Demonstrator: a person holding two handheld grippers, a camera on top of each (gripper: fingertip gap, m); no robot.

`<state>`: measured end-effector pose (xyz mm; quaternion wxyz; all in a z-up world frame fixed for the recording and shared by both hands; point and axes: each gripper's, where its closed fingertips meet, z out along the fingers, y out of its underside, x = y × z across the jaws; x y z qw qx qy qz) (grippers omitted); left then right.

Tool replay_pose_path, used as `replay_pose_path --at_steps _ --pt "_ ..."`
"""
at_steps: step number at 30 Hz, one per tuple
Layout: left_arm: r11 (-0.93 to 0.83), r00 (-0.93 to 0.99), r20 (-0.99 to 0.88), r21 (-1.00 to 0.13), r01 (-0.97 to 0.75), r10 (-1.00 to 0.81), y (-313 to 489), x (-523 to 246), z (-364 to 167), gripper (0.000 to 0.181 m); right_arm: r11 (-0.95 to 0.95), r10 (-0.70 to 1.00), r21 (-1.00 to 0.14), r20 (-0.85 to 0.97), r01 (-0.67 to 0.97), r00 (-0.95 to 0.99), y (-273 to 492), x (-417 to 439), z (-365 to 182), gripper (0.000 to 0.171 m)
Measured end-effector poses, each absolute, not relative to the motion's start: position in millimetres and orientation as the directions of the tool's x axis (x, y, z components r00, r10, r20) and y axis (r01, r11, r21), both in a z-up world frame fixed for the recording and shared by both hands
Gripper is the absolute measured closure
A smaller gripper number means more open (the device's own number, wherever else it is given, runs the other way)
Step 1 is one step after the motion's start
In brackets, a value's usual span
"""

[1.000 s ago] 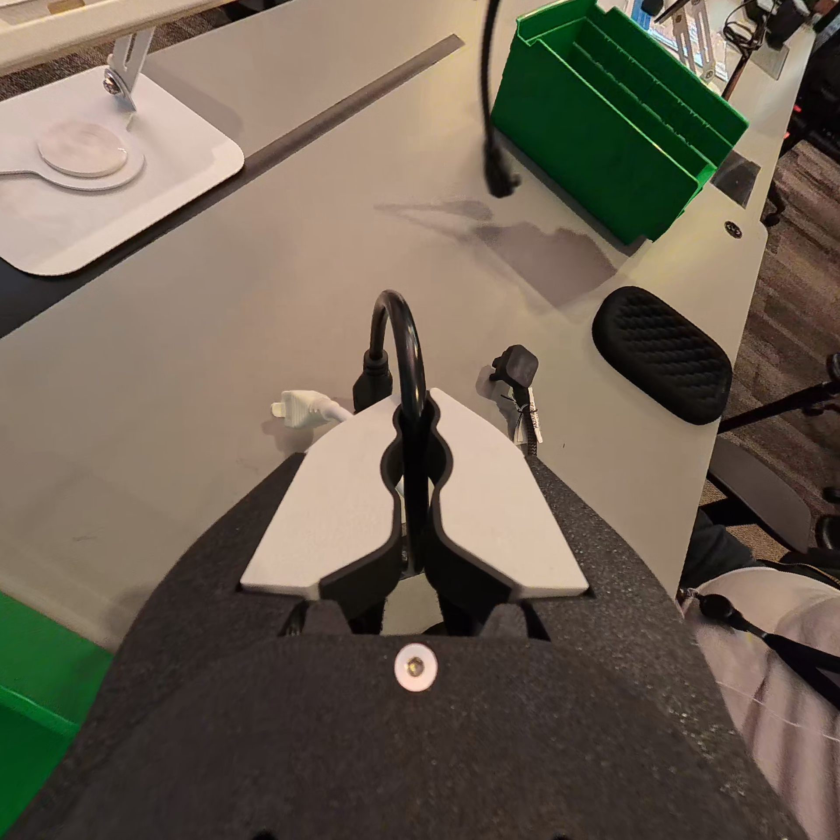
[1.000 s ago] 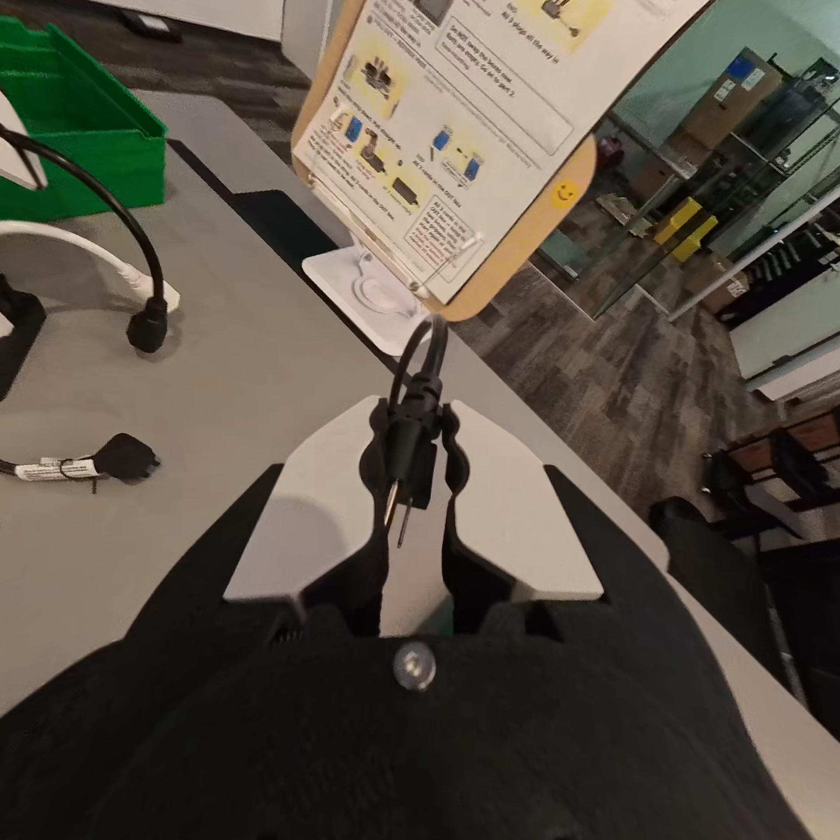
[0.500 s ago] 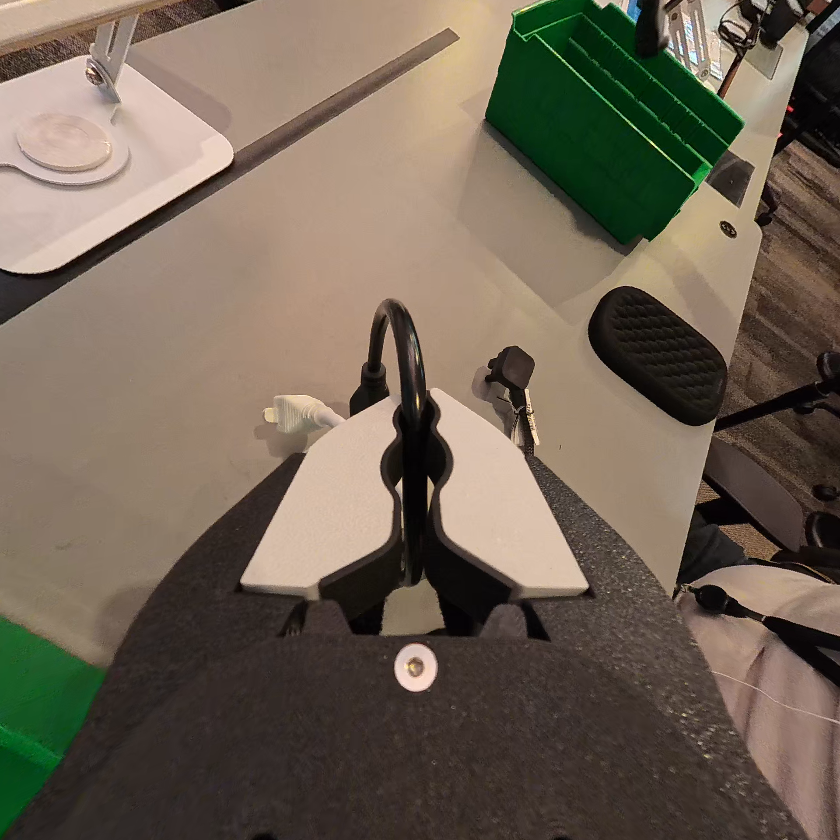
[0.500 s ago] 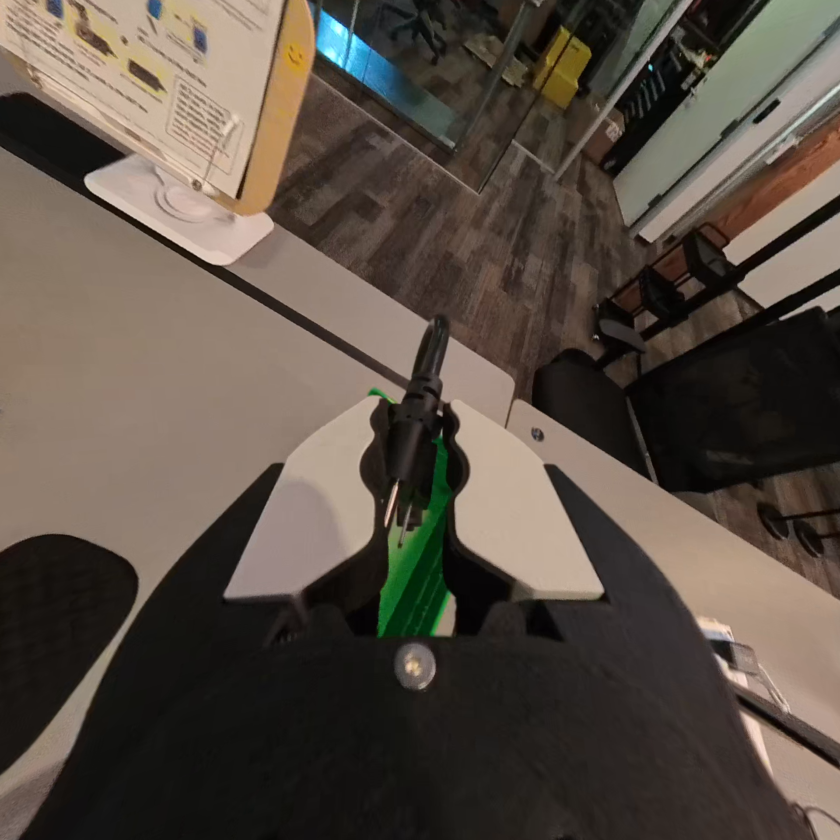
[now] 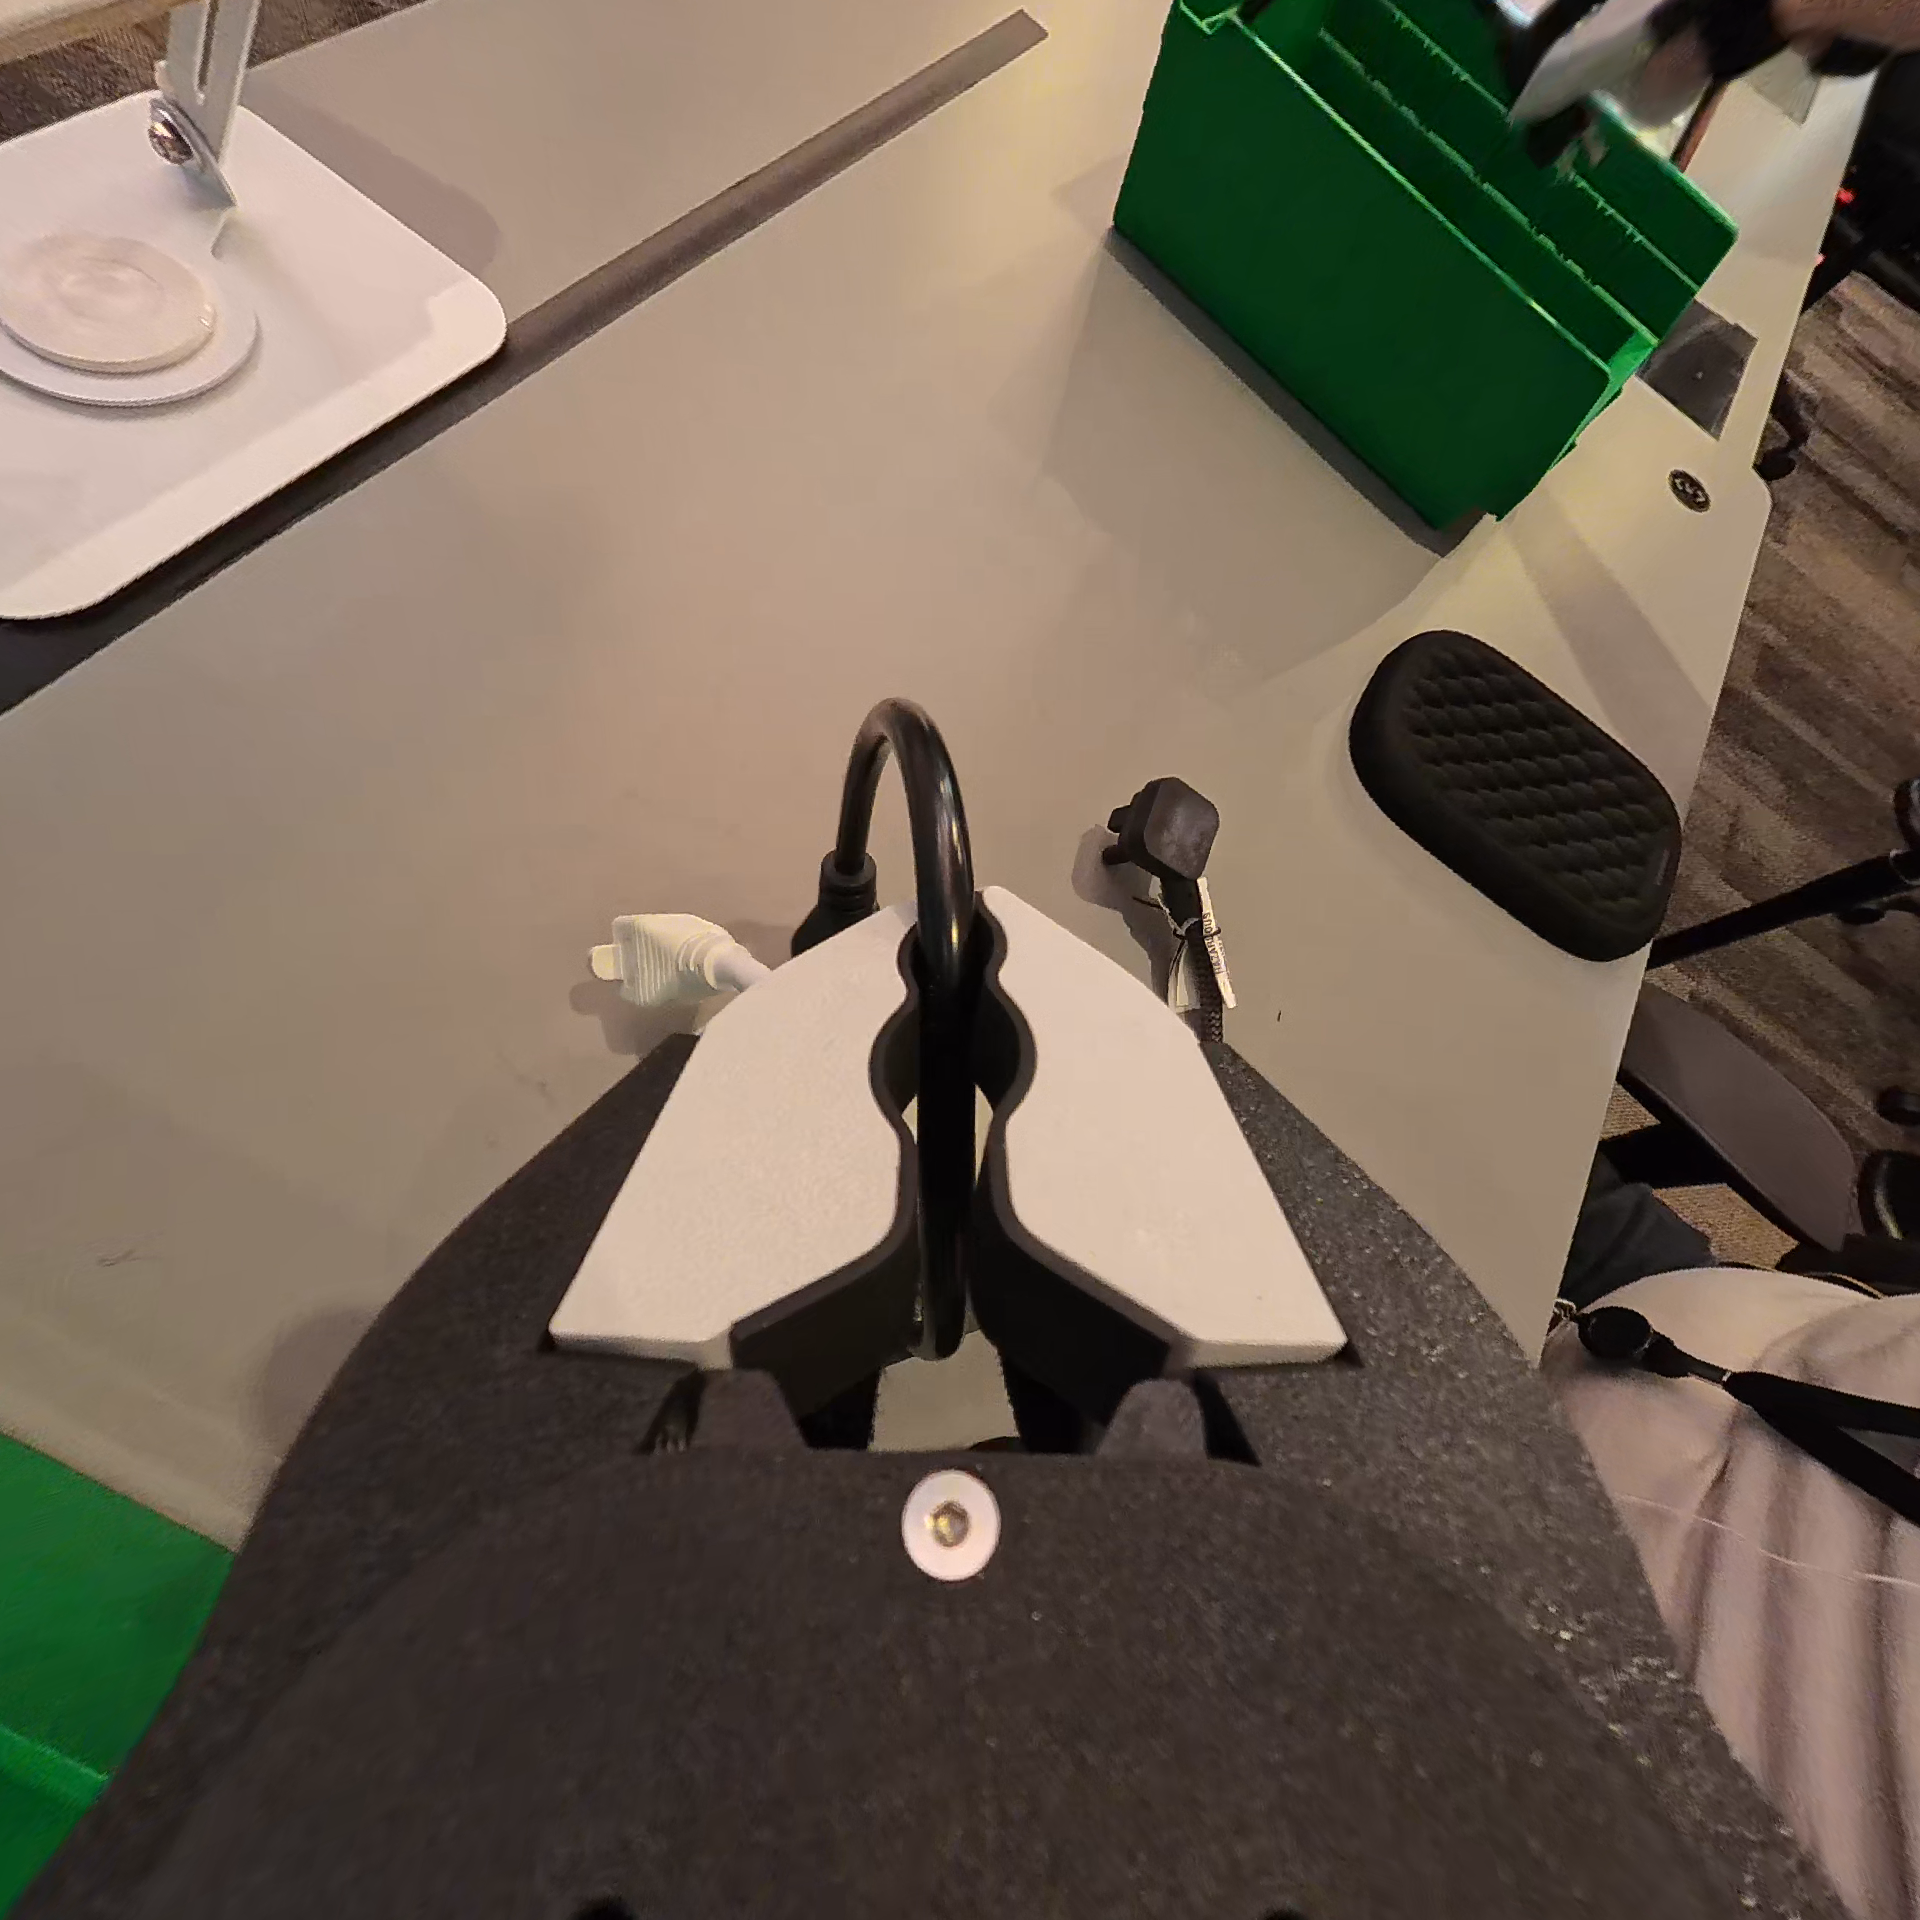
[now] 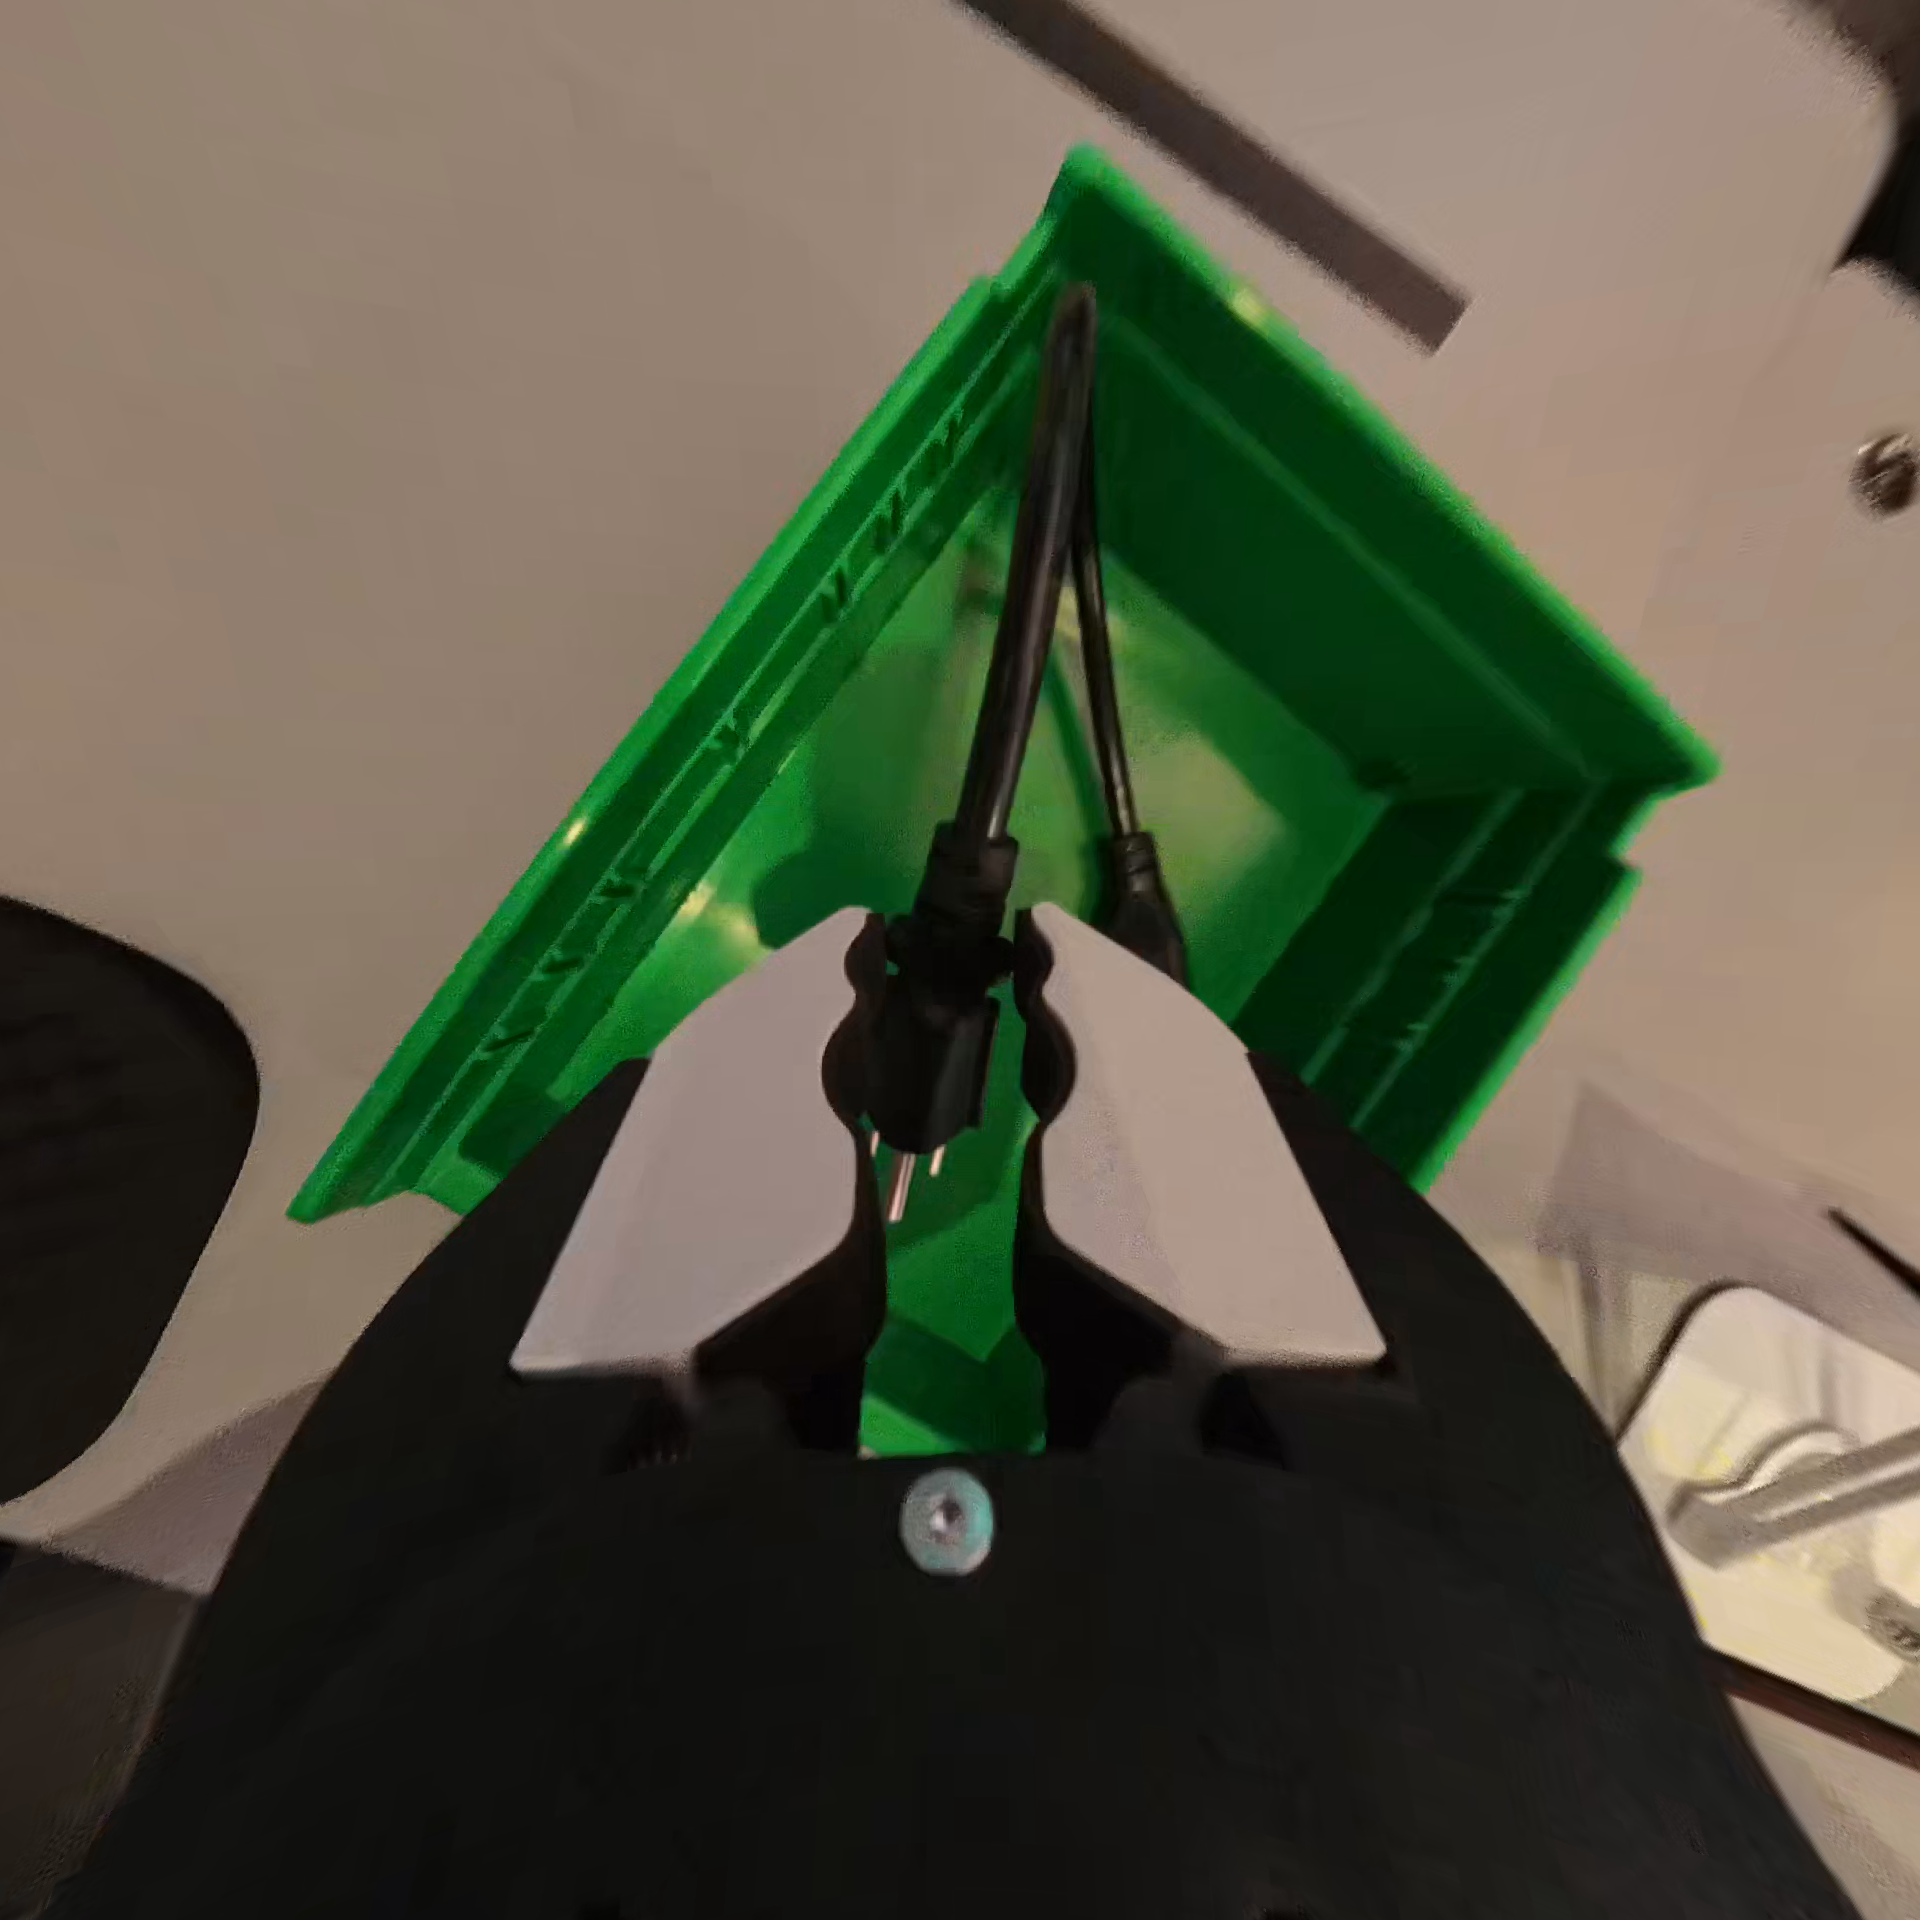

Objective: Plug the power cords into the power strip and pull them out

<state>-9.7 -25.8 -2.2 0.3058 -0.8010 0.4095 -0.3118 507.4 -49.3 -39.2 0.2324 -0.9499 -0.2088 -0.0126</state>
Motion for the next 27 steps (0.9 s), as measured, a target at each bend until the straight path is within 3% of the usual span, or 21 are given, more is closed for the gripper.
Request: replay_pose_path --at_steps 2,5,8,9,12,14,16,19,21,27 --pt "-0.477 0.465 0.251 -0.743 -0.469 -0.849 -27.3 -8.3 -2.8 0.177 -0.878 0.364 -0.314 0.058 0.363 0.93 -60.8 509.9 -75.6 0.147" --pt "-0.481 0.449 0.27 -0.743 -0.466 -0.852 -29.0 -5.6 -3.3 0.177 -0.915 0.328 -0.221 0.078 0.337 0.941 -73.4 521.2 -105.6 0.126" --pt "-0.487 0.438 0.286 -0.742 -0.462 -0.852 -29.6 -5.3 -3.2 0.177 -0.862 0.333 -0.355 0.141 0.362 0.932 -76.0 526.6 -89.4 0.125" --pt "-0.488 0.437 0.289 -0.741 -0.461 -0.852 -29.8 -5.6 -3.1 0.177 -0.826 0.324 -0.422 0.185 0.373 0.928 -77.3 531.1 -75.6 0.117" --pt "-0.486 0.438 0.284 -0.74 -0.465 -0.853 -29.9 -6.0 -2.9 0.177 -0.771 0.167 -0.565 0.269 0.295 0.949 -96.0 567.6 -37.8 0.114" --pt "-0.483 0.443 0.276 -0.74 -0.468 -0.853 -29.5 -5.8 -3.2 0.177 -0.795 0.021 -0.583 0.253 0.17 0.967 -117.5 602.2 -34.9 0.114" --pt "-0.484 0.447 0.275 -0.74 -0.467 -0.851 -29.3 -5.3 -3.4 0.177 -0.852 -0.038 -0.52 0.173 0.058 0.984 -140.3 620.0 -54.3 0.114" --pt "-0.497 0.454 0.289 -0.743 -0.448 -0.843 -27.9 -4.8 -3.2 0.177 -0.925 -0.03 -0.381 0.077 0.001 0.997 -161.9 623.9 -93.1 0.121" --pt "-0.506 0.444 0.312 -0.747 -0.432 -0.84 -28.3 -3.3 -2.6 0.177 -0.946 0.046 -0.318 0.084 0.071 0.995 -166.4 620.4 -110.5 0.156" --pt "-0.533 0.409 0.38 -0.756 -0.379 -0.83 -27.5 -1.3 1.3 0.177 -0.92 0.216 -0.304 0.133 0.248 0.967 -139.3 614.8 -111.9 0.157"
